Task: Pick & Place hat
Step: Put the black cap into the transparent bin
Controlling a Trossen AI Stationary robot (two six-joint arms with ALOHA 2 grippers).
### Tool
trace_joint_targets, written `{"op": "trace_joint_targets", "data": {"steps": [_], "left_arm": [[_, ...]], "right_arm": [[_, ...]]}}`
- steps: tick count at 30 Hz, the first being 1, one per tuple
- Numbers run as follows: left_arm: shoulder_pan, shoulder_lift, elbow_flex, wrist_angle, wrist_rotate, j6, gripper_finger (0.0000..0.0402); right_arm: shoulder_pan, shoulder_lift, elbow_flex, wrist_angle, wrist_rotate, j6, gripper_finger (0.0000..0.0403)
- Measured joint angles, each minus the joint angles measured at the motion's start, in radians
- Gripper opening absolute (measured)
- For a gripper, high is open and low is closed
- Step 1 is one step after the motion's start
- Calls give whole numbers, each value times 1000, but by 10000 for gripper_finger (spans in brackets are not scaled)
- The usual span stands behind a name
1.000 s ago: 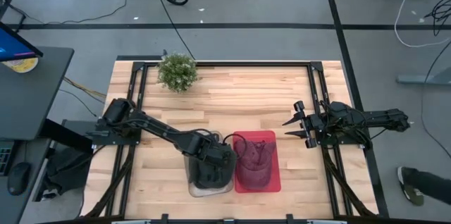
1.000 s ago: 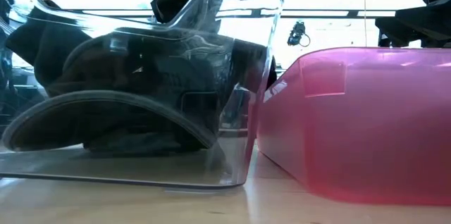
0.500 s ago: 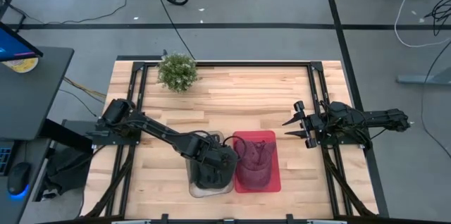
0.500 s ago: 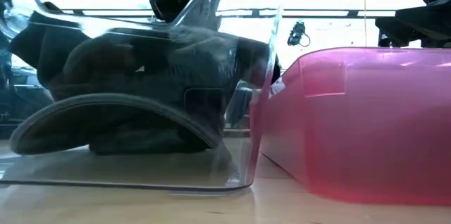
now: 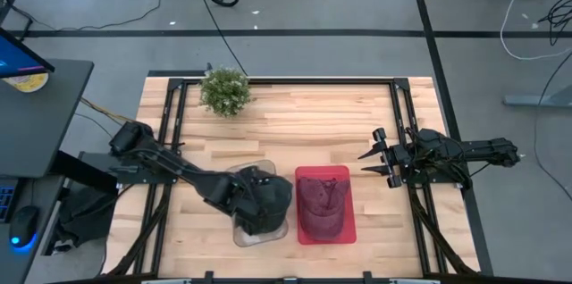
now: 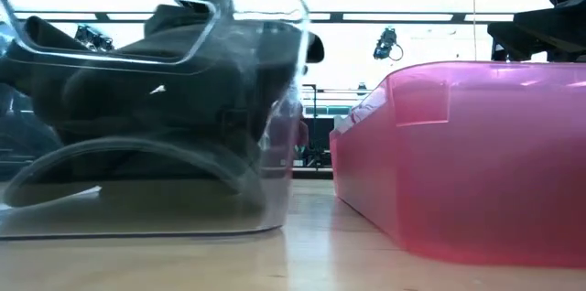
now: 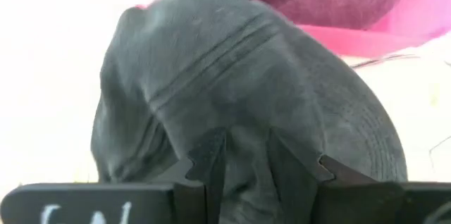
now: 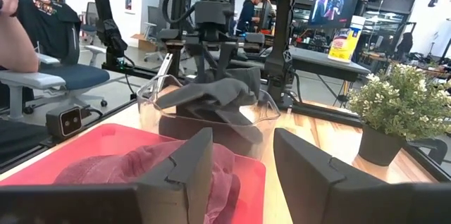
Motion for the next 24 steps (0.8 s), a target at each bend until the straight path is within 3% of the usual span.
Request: {"op": "trace_joint_targets", "data": {"steps": [5,12,19,24], "left_arm": [[-39,-23,1,-110,-5,-117,114],[-50,-21,2,-183,13,-169,114],[-38,-8,3,-35,23,-27,114],[-34,32,4,82,150,61,114]], "right_arm": [[0,0,0,0,0,0,157],[0,0,0,0,0,0,157],[0,0,0,0,0,0,157],[0,0,0,-1,0,0,157]]}}
